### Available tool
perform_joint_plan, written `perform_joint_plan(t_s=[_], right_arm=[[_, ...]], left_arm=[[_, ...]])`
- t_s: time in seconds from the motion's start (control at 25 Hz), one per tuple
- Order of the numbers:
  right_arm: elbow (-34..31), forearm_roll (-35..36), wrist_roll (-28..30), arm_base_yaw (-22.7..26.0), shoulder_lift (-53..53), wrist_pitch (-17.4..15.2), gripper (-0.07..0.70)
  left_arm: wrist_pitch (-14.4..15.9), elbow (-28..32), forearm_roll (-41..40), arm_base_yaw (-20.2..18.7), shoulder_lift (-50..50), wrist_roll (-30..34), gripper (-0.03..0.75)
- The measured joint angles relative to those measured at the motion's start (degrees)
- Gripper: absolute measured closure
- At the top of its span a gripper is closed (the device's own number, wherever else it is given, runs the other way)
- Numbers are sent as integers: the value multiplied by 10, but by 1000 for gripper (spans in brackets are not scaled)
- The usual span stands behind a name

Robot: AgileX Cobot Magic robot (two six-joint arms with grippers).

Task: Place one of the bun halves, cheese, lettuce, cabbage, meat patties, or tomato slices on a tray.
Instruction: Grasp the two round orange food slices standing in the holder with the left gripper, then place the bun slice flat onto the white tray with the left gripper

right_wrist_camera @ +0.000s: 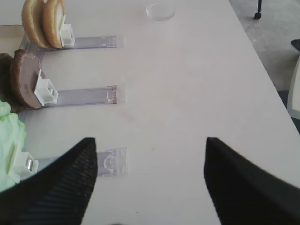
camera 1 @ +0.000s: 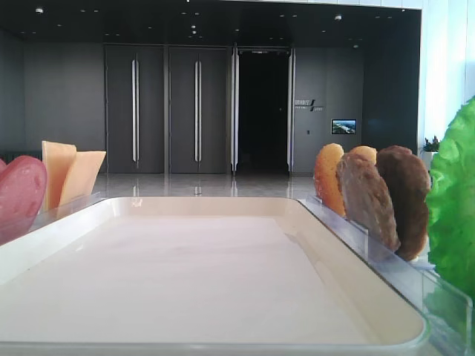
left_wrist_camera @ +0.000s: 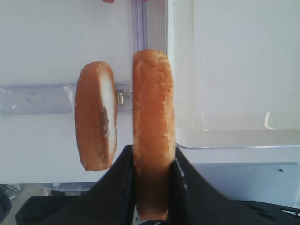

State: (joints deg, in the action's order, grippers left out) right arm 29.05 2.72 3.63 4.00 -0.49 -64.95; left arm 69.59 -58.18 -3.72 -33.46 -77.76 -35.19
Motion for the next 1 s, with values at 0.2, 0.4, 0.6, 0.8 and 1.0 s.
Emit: perform_joint_plan(t_s=[0.2, 0.4, 0.6, 0.8, 1.0], right_arm=[[0, 0, 0, 0, 0, 0, 166], [0, 0, 0, 0, 0, 0, 166], [0, 0, 0, 0, 0, 0, 166], [0, 0, 0, 0, 0, 0, 166], [0, 0, 0, 0, 0, 0, 166]], left_arm=[[0, -1, -9, 0, 0, 1, 577], [0, -1, -25, 0, 0, 1, 577], [-16, -1, -28, 0, 0, 1, 577], [-25, -1, -27, 28, 0, 5, 577], [-33, -1, -17, 55, 0, 26, 577]])
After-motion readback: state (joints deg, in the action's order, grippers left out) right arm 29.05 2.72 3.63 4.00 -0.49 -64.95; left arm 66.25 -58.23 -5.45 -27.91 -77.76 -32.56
